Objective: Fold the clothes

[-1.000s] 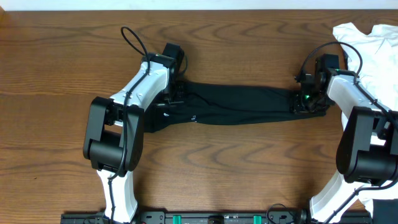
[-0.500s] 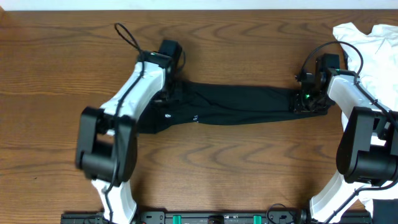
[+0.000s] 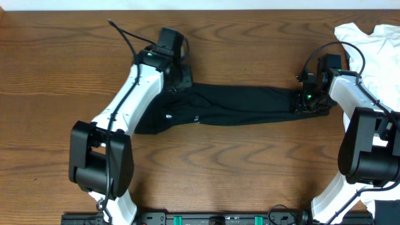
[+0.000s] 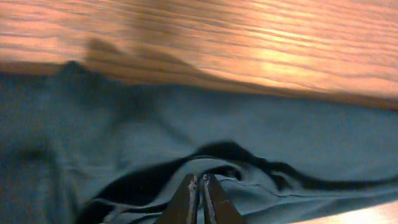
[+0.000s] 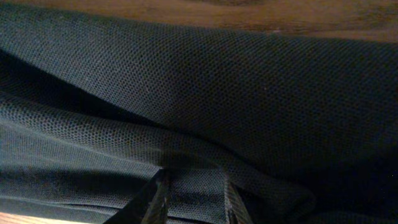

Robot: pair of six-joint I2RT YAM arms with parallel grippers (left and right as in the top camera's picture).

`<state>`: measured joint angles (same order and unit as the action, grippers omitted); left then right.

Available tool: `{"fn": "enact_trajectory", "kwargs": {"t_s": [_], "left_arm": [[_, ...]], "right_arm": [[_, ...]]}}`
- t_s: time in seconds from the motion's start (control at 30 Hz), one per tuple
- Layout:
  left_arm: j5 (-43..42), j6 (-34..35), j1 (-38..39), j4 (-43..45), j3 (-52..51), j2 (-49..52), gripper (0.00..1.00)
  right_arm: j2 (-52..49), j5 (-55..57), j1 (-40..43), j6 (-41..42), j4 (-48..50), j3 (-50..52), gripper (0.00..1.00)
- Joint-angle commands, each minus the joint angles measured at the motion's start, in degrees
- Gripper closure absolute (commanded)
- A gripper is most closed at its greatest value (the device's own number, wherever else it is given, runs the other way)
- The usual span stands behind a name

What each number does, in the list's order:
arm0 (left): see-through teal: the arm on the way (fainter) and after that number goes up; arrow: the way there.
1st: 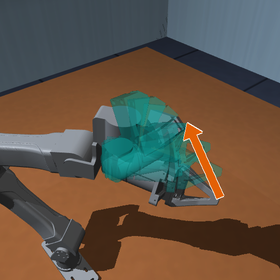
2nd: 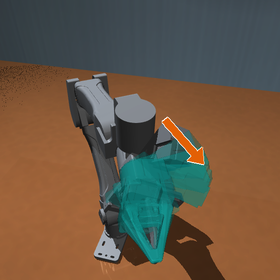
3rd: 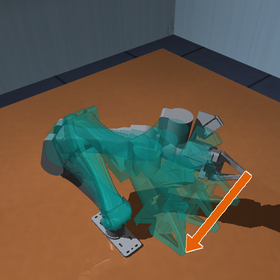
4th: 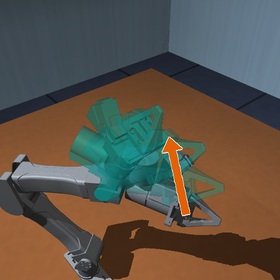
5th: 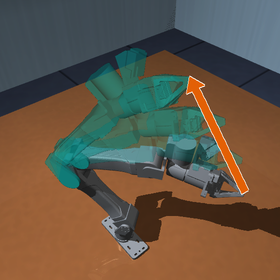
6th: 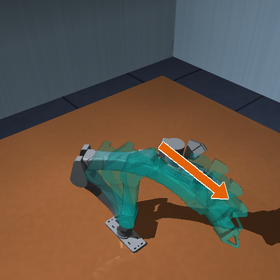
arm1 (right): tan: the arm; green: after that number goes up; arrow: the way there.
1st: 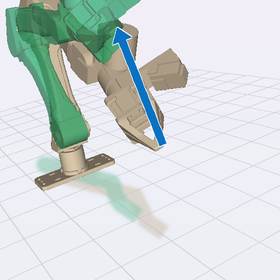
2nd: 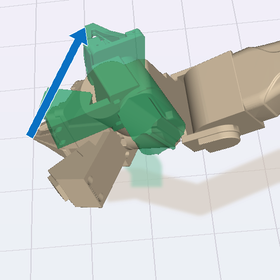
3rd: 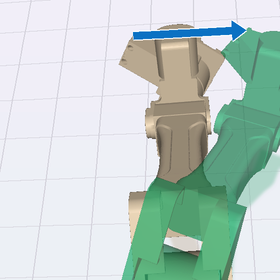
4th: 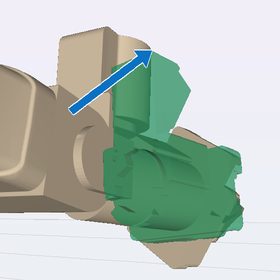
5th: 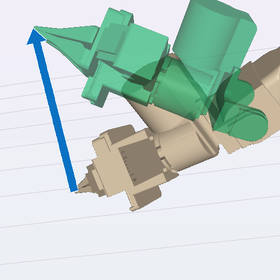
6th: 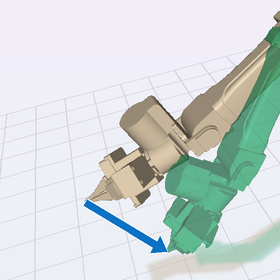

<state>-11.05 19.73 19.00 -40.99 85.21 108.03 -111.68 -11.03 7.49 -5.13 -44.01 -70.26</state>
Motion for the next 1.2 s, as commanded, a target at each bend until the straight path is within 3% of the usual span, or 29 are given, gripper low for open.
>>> {"fn": "enact_trajectory", "kwargs": {"t_s": [0.0, 0.43, 0.8, 1.17], "left_arm": [[-2.29, 0.74, 2.40, 0.79, 0.20, 1.31, 0.93], [-1.92, 0.72, 6.51, -0.20, 0.20, 11.17, 0.95], [14.69, -1.51, 6.29, -7.87, 0.17, 12.02, 0.94], [15.67, -4.70, 6.29, -9.09, 0.13, 12.02, 0.94]], "right_arm": [[-0.94, 1.57, 0.96, 0.39, 0.55, 1.49, 0.71], [-0.94, 1.57, 0.79, 0.37, -0.35, 1.49, 0.71], [0.13, 2.64, 1.88, 0.39, -2.32, -2.75, 0.70], [1.86, 4.70, 6.95, 0.57, -2.49, -6.08, 0.67]]}}
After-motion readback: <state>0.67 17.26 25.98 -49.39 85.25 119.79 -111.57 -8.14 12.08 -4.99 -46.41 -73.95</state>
